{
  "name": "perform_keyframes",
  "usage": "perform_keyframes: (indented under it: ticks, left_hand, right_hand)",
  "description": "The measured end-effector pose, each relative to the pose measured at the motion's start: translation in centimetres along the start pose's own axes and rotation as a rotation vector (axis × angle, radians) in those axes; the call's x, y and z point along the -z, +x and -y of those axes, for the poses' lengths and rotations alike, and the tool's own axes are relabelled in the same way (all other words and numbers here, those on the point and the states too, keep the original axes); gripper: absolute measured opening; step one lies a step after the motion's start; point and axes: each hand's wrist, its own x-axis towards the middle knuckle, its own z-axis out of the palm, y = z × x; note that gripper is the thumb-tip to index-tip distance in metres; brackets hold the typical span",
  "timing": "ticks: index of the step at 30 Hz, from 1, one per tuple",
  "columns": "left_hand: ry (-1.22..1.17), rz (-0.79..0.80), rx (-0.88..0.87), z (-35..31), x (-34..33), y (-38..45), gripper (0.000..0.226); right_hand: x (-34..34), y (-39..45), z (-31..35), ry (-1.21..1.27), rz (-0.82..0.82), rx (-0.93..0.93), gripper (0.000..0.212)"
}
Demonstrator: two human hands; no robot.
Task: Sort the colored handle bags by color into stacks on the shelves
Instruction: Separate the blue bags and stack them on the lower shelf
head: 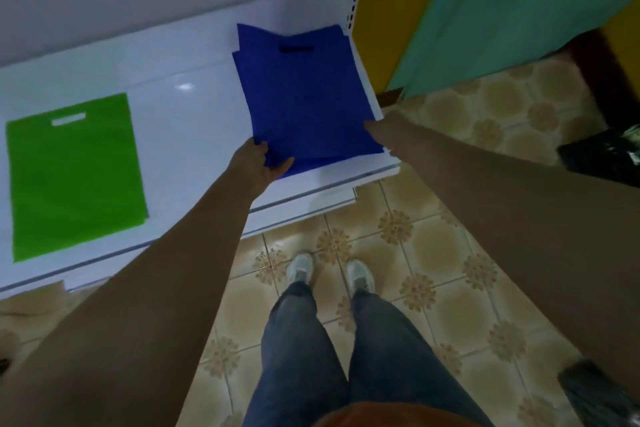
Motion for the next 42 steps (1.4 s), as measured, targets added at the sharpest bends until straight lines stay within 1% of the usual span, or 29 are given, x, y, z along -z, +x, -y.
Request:
perform_keyframes:
  ticks: [2, 3, 4, 6, 9, 10, 11, 12, 14, 15, 16, 17, 20, 22, 24, 25, 28, 30, 32, 33, 36, 39, 42]
  left_hand:
    - [-0.014, -0.003, -0.026, 0.9, -0.6, 0.8, 0.032]
    - [-0.03, -0.009, -0.045, 1.3, -0.7, 1.2, 0.032]
    - [-0.051, -0.021, -0.061, 1.5, -0.9, 1.4, 0.031]
    - [-0.08, -0.051, -0.081, 1.9, -1.1, 1.4, 0.03]
    - [-0.053, -0.041, -0.095, 2.6, -1.1, 2.0, 0.031]
    - [0.026, -0.051, -0.096, 2.7, -0.9, 2.2, 0.03]
    - [0.182, -0.086, -0.108, 2.6, -0.9, 2.4, 0.03]
    - [0.416, -0.152, -0.133, 2.4, -0.7, 2.7, 0.034]
    - [0.986, -0.326, -0.21, 2.2, -0.3, 3.1, 0.048]
    - [1.167, -0.393, -0.239, 2.2, 0.0, 3.0, 0.053]
    - [1.232, -0.407, -0.251, 2.3, 0.3, 3.1, 0.056]
    - [1.226, -0.37, -0.253, 2.3, 0.6, 3.2, 0.057]
    - [1.13, -0.204, -0.284, 2.7, 0.9, 3.9, 0.051]
    - [1.122, -0.166, -0.294, 2.6, 0.5, 3.9, 0.043]
    - [1.108, -0.164, -0.302, 2.4, 0.2, 3.7, 0.042]
    - [1.116, -0.166, -0.32, 2.2, 0.3, 3.4, 0.045]
    - [1.156, -0.226, -0.389, 1.3, 1.5, 1.0, 0.064]
    - [1.203, -0.27, -0.476, 0.9, 3.0, -2.0, 0.072]
    - [1.206, -0.33, -0.547, 0.5, 4.9, -6.1, 0.073]
    - [1.181, -0.365, -0.587, 0.6, 6.2, -8.5, 0.072]
    - [1.113, -0.47, -0.696, 0.9, 10.4, -15.5, 0.066]
    - [1.043, -0.583, -0.707, 1.8, 15.0, -21.3, 0.064]
    - [0.942, -0.669, -0.698, 2.6, 19.4, -25.6, 0.064]
  right_hand:
    - [-1.1, 0.2, -1.7, 0.039, 0.046, -0.007, 0.046]
    - [-1.6, 0.4, -2.4, 0.019, 0.043, 0.005, 0.038]
    - [-1.7, 0.3, -2.9, 0.018, 0.034, 0.015, 0.036]
    - [-1.5, -0.1, -3.0, 0.006, -0.003, 0.049, 0.039]
    - [-1.4, 0.5, -3.6, -0.011, 0.026, 0.087, 0.052]
    - [-1.2, 0.6, -3.5, -0.02, 0.04, 0.113, 0.056]
    - [-1.0, 0.5, -3.3, -0.029, 0.058, 0.141, 0.058]
    - [-0.9, 0.6, -3.3, -0.037, 0.078, 0.162, 0.06]
    - [-0.8, 0.5, -3.3, -0.063, 0.122, 0.175, 0.064]
    - [-0.8, 0.6, -3.4, -0.082, 0.133, 0.171, 0.063]
    - [-1.1, 0.7, -3.5, -0.112, 0.141, 0.177, 0.061]
    - [-1.2, 0.4, -3.3, -0.148, 0.153, 0.194, 0.059]
    - [-1.7, 0.2, -3.2, -0.159, 0.173, 0.219, 0.068]
    - [-1.7, 0.2, -3.1, -0.177, 0.155, 0.223, 0.071]
    - [-1.4, 0.0, -2.9, -0.22, 0.141, 0.241, 0.072]
    - [-1.3, -0.1, -2.8, -0.266, 0.125, 0.246, 0.075]
    - [-1.3, -1.0, -1.6, -0.332, 0.076, 0.264, 0.085]
    - [-1.8, -2.8, 0.6, -0.437, 0.02, 0.329, 0.085]
    - [-2.7, -5.6, 4.3, -0.516, -0.045, 0.457, 0.083]
    - [-3.5, -7.7, 6.6, -0.515, -0.035, 0.542, 0.081]
    - [-7.0, -14.7, 13.5, -0.484, 0.083, 0.819, 0.074]
    - [-11.5, -23.1, 18.6, -0.458, 0.181, 1.086, 0.067]
    - [-16.1, -31.2, 21.0, -0.455, 0.307, 1.312, 0.063]
